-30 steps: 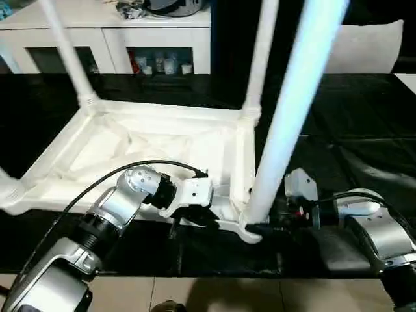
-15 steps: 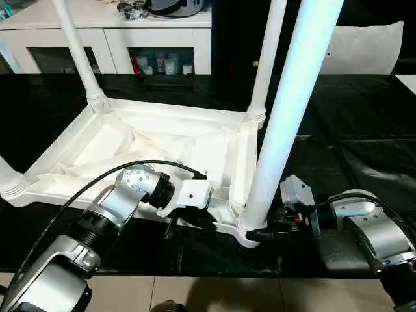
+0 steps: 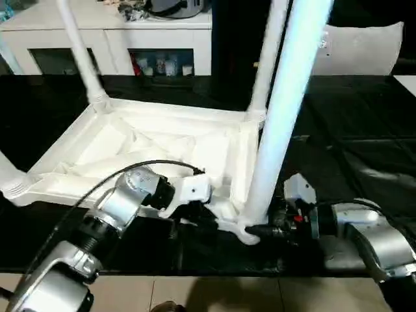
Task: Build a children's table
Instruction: Rotate leg to tighten
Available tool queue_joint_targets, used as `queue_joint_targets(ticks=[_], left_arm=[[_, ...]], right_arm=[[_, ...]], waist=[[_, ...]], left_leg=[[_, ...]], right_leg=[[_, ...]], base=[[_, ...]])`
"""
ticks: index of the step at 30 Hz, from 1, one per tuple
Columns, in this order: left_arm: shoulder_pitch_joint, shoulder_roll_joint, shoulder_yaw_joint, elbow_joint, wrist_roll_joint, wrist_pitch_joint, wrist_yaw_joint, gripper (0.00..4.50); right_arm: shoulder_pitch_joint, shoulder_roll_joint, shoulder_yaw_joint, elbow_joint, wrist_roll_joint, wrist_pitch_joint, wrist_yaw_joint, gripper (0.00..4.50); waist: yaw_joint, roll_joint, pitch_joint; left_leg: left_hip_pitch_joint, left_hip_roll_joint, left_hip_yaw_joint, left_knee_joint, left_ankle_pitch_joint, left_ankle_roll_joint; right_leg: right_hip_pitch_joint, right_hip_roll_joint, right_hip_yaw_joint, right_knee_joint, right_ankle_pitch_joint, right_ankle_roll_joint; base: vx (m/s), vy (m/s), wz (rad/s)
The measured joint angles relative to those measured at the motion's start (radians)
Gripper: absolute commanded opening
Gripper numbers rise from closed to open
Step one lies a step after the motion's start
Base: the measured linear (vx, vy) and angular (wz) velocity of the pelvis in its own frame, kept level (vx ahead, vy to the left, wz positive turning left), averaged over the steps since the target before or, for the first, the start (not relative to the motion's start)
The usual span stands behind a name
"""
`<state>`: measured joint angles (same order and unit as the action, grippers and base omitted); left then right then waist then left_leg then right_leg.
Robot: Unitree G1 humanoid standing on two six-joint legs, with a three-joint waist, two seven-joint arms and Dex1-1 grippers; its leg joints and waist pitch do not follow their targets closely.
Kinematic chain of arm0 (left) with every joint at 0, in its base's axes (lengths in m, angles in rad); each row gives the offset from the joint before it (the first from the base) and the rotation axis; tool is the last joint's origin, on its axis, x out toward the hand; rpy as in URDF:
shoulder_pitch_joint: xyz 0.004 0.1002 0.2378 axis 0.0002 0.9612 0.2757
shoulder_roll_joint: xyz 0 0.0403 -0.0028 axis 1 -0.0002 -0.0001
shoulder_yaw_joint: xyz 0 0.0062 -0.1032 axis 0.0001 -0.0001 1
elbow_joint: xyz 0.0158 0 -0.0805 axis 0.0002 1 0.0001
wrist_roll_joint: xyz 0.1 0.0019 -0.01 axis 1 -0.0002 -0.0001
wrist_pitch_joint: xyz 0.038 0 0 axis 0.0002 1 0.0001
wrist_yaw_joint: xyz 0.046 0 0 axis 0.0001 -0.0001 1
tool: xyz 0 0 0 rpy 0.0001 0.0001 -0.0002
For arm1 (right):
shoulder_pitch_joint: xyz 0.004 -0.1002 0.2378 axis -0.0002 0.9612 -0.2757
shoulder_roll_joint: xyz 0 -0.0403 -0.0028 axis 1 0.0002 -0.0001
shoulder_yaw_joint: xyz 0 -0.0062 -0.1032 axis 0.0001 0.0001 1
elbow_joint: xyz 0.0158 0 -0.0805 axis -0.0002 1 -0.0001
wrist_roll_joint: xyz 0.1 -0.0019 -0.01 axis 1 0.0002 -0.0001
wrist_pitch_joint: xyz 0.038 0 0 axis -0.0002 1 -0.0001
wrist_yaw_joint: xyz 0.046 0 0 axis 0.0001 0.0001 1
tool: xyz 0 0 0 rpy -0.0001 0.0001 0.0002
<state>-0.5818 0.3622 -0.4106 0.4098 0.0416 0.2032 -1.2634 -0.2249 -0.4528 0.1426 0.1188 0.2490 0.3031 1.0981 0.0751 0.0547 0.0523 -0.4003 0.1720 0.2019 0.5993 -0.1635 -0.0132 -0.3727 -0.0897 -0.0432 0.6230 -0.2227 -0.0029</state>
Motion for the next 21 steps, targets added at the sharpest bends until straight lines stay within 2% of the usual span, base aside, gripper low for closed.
queue_joint_targets(ticks=[3, 8, 14, 16, 17, 21], left_arm=[[0.001, -0.078, 0.043, -0.002, 0.028, 0.119, 0.148, 0.0], [0.002, -0.202, 0.085, -0.014, 0.035, 0.252, 0.338, 0.0], [-0.008, -0.302, 0.131, -0.013, 0.063, 0.338, 0.522, 0.0], [-0.009, -0.317, 0.134, -0.013, 0.066, 0.347, 0.545, 0.0], [-0.009, -0.322, 0.134, -0.015, 0.066, 0.351, 0.552, 0.0], [-0.009, -0.323, 0.125, -0.019, 0.067, 0.344, 0.552, 0.0]], right_arm=[[-0.004, 0.118, -0.074, 0.041, -0.027, 0.012, -0.219, 2.7], [-0.041, 0.235, -0.148, 0.089, -0.056, 0.02, -0.457, 2.7], [-0.117, 0.356, -0.176, 0.142, -0.126, 0.036, -0.703, 2.7], [-0.126, 0.364, -0.177, 0.154, -0.131, 0.031, -0.731, 2.7], [-0.126, 0.365, -0.177, 0.161, -0.134, 0.015, -0.737, 3.26], [-0.119, 0.368, -0.172, 0.161, -0.143, -0.022, -0.737, 3.52]], waist=[[-0.039, -0.001, 0.0], [-0.07, -0.001, 0.0], [-0.074, -0.001, 0.0], [-0.073, -0.001, 0.0], [-0.071, -0.001, 0.0], [-0.067, -0.001, 0.0]], left_leg=[[0.0, -0.001, 0.0, 0.001, 0.0, 0.0], [-0.002, 0.0, 0.0, 0.0, 0.0, 0.0], [-0.004, 0.0, 0.0, -0.002, 0.0, -0.001], [-0.004, 0.0, 0.0, -0.003, 0.0, 0.0], [-0.004, 0.0, 0.0, -0.004, 0.0, 0.0], [-0.007, 0.0, 0.0, -0.004, -0.002, 0.002]], right_leg=[[-0.002, -0.001, 0.0, 0.001, 0.001, -0.001], [-0.007, -0.001, 0.0, 0.001, 0.003, -0.002], [-0.009, 0.0, -0.001, -0.001, 0.003, -0.002], [-0.008, 0.0, -0.001, -0.005, 0.003, -0.002], [-0.007, 0.0, -0.001, -0.008, 0.003, -0.002], [-0.008, 0.0, -0.001, -0.01, 0.004, -0.002]], base=[[0.0, 0.0, 0.0], [0.0, 0.0, 0.0], [0.0, 0.0, 0.0], [0.0, 0.0, 0.0], [0.0, 0.0, 0.0], [0.0, 0.0, 0.0]])
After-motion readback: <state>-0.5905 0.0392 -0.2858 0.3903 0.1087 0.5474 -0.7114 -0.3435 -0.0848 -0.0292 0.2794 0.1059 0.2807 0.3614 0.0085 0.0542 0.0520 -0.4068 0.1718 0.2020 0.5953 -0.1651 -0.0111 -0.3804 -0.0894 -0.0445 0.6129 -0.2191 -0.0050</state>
